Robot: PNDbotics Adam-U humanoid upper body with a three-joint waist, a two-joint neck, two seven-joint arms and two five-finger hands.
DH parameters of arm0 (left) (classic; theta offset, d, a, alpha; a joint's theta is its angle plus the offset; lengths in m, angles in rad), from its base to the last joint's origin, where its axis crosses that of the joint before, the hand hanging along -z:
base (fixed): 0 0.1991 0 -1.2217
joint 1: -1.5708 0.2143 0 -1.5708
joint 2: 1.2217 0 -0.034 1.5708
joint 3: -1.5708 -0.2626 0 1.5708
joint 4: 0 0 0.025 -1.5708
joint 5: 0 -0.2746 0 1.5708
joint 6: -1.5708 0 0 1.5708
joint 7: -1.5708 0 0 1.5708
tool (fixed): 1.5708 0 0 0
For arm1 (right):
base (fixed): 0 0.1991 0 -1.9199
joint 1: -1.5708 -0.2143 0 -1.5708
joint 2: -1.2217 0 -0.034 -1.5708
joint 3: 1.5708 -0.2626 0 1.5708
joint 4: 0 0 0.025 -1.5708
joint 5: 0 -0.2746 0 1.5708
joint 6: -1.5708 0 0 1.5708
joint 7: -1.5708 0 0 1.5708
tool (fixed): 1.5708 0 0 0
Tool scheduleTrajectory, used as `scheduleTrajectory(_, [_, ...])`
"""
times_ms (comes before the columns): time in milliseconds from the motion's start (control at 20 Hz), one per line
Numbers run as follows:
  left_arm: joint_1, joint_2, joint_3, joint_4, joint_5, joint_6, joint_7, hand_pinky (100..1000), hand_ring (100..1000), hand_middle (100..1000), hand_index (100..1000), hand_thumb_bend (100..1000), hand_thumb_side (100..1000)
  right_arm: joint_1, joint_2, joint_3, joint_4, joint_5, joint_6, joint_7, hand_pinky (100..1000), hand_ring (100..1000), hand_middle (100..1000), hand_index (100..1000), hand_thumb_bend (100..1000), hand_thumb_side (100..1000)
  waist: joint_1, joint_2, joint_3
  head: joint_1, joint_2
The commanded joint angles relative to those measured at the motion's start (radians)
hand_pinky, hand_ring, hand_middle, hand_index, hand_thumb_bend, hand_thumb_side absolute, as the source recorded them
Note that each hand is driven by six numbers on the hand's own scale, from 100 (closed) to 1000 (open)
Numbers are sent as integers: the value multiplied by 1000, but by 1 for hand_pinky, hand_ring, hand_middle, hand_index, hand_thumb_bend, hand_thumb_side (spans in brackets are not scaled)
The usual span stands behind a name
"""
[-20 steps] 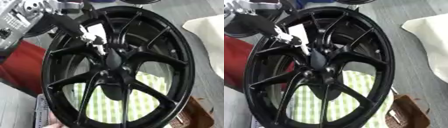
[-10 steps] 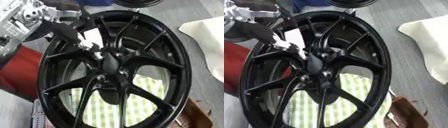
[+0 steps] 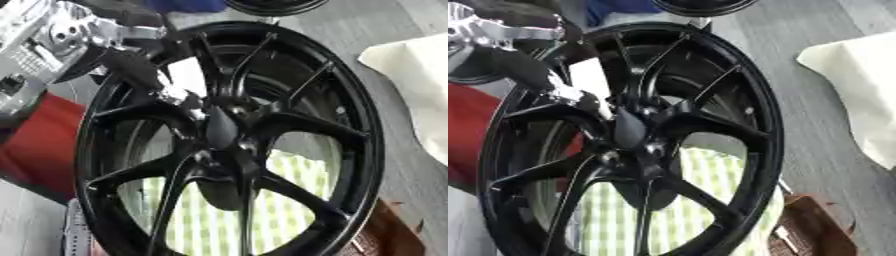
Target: Pull the pin out of the wheel hub.
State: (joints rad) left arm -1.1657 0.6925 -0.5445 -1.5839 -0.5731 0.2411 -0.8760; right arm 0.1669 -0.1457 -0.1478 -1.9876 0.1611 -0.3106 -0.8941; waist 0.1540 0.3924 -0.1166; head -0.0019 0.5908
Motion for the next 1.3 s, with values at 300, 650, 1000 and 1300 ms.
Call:
scheduleTrajectory(300, [-18,0,0,5,-2,22,24,905,813,660,777,424,722,-12,1,-6,-12,-16,0,-13,407,610,408,622,262,253,-1,-10,-4,9,-18])
scheduleTrajectory(650, [-24,3,0,-8,4,9,26,871,746,572,723,353,621,-15,1,-9,-12,-17,1,-13,408,610,407,621,265,251,0,-8,-2,9,-18])
scheduleTrajectory(1000, [-31,11,0,-32,-25,-7,18,841,705,525,712,385,605,-14,3,-9,-12,-19,-1,-13,409,610,405,620,268,249,-2,-12,4,7,-16])
scheduleTrajectory(1300, [-32,13,-5,-39,-57,-25,-12,805,667,485,663,353,382,-13,4,-15,-12,-25,-8,-13,410,611,405,620,270,248,-4,-16,7,8,-14])
